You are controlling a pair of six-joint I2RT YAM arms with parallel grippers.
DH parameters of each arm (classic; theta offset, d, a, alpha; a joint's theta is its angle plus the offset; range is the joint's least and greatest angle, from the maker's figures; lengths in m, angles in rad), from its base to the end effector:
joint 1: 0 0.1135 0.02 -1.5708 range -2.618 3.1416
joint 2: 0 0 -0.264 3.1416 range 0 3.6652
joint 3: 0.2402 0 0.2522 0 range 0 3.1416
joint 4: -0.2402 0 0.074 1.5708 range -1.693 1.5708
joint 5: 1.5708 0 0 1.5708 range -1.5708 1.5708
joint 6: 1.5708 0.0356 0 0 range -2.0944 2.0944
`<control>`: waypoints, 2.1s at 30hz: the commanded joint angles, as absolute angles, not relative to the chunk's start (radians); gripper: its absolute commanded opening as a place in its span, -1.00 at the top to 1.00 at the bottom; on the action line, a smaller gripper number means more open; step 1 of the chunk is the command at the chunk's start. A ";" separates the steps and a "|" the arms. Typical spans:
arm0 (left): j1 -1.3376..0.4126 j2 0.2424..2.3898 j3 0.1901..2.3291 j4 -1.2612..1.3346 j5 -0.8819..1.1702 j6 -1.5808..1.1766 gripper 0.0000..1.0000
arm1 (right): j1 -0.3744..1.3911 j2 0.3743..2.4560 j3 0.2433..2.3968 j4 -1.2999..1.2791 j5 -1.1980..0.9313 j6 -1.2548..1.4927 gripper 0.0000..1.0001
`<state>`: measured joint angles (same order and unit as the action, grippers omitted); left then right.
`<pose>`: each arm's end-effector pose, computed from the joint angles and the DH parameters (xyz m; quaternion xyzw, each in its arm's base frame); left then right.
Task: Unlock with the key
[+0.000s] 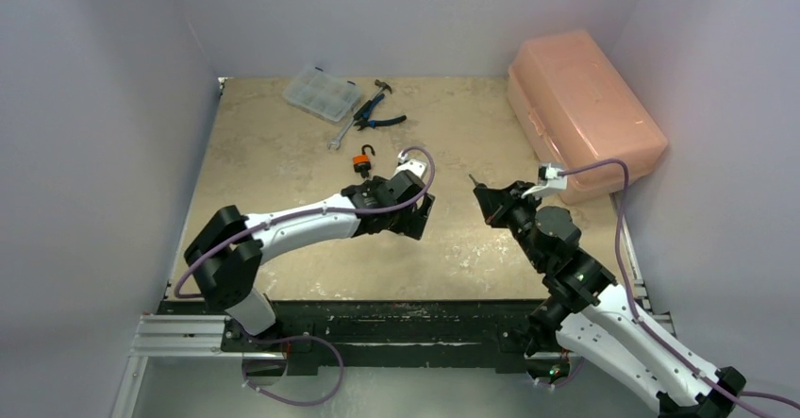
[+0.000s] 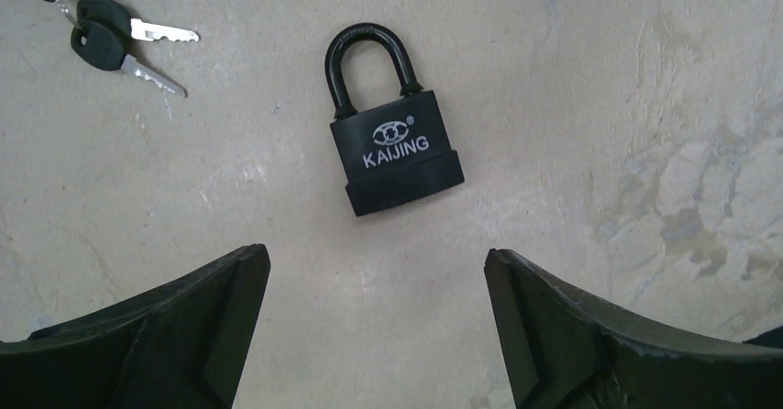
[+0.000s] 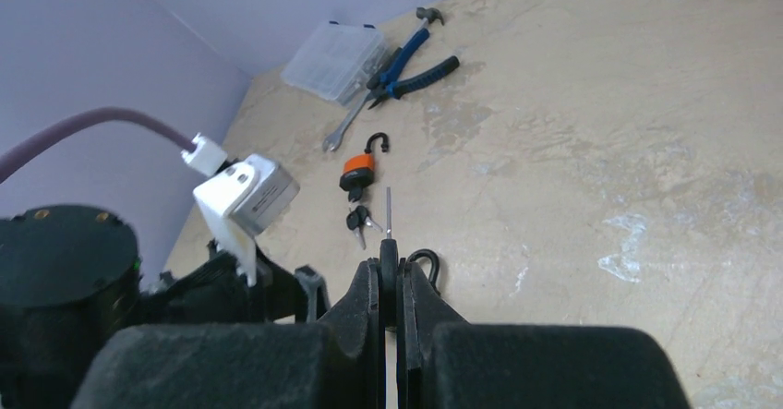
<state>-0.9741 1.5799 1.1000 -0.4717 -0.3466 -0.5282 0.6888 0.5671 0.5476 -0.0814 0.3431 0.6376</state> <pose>0.1953 -0.2660 0.2301 0.1562 0.9266 -0.0848 0.3314 0.1237 0.0863 0.2997 0.0957 0.7337 0.3070 0.5986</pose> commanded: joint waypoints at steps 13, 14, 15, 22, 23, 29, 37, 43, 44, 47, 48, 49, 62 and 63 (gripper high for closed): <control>-0.877 1.873 1.325 -0.431 -0.239 -0.486 -0.68 | 0.690 0.500 0.510 -0.117 0.361 0.663 1.00; -0.877 1.885 1.334 -0.433 -0.243 -0.490 -0.66 | 0.690 0.499 0.513 -0.116 0.362 0.659 1.00; -0.876 1.899 1.340 -0.438 -0.252 -0.497 -0.64 | 0.690 0.499 0.516 -0.115 0.362 0.656 1.00; -0.876 1.956 1.346 -0.447 -0.308 -0.534 -0.53 | 0.690 0.517 0.522 -0.118 0.366 0.638 1.00; -0.876 1.959 1.345 -0.445 -0.312 -0.539 -0.50 | 0.690 0.516 0.520 -0.118 0.368 0.635 1.00; -0.876 1.973 1.347 -0.440 -0.334 -0.576 -0.39 | 0.690 0.526 0.521 -0.115 0.366 0.634 1.00; -0.876 1.985 1.357 -0.462 -0.358 -0.638 -0.46 | 0.690 0.535 0.513 -0.109 0.354 0.645 1.00; -0.876 2.004 1.395 -0.508 -0.389 -0.665 -0.45 | 0.690 0.546 0.515 -0.113 0.348 0.649 1.00; -0.876 2.008 1.402 -0.515 -0.391 -0.670 -0.43 | 0.690 0.546 0.514 -0.115 0.348 0.649 1.00; -0.876 2.023 1.422 -0.546 -0.401 -0.684 -0.26 | 0.690 0.548 0.511 -0.113 0.347 0.653 1.00; -0.876 2.023 1.421 -0.551 -0.402 -0.693 -0.23 | 0.690 0.550 0.511 -0.115 0.346 0.653 1.00; -0.876 2.020 1.417 -0.550 -0.401 -0.698 -0.20 | 0.690 0.551 0.512 -0.115 0.347 0.653 1.00; -0.876 1.981 1.335 -0.467 -0.336 -0.722 1.00 | 0.690 0.545 0.512 -0.128 0.345 0.655 1.00; -0.876 1.965 1.321 -0.450 -0.333 -0.727 1.00 | 0.690 0.543 0.513 -0.132 0.345 0.655 1.00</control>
